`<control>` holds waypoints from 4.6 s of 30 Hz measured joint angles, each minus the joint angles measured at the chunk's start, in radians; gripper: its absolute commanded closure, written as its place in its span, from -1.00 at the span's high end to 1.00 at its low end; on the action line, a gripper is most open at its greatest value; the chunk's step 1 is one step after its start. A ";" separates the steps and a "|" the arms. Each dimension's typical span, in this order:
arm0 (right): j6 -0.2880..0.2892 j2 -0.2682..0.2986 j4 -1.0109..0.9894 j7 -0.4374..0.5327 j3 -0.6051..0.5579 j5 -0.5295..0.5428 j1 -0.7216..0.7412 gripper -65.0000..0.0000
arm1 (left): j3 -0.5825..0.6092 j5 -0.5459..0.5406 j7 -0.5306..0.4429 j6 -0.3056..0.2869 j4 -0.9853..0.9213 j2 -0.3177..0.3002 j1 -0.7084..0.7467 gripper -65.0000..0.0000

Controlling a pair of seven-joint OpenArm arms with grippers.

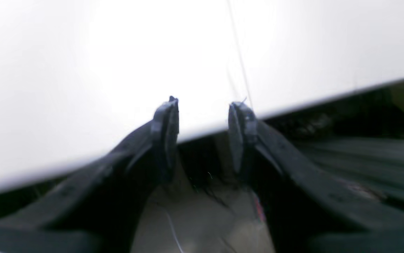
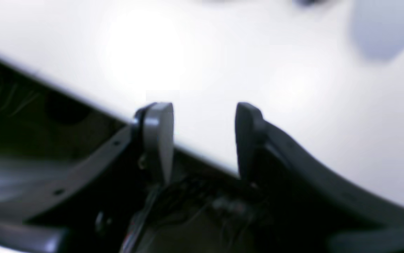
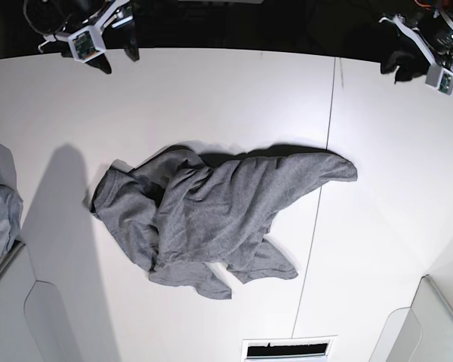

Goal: Layout the t-shirt on the table in an organized manner, then fold the t-shirt properly
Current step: 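Reach both grippers down and grasp opposite ends of the grey t-shirt, then lift the shirt and pull the grippers apart to stretch it, then lower the shirt and move the left gripper to regrasp the fabric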

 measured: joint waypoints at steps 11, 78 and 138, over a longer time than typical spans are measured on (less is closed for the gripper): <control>-0.035 -0.080 -0.099 -0.065 0.155 0.093 0.348 -0.12 | 0.254 0.047 -0.032 0.042 -0.096 -0.142 -0.356 0.10; -0.011 -0.241 -0.231 -0.380 0.437 -0.019 0.756 -1.00 | 0.229 -0.505 0.344 -0.113 -0.450 -0.354 -0.901 -1.00; 0.146 -0.373 -0.652 -0.397 0.441 0.235 0.829 0.07 | 1.018 0.368 -0.076 0.065 -0.558 0.038 -1.001 0.22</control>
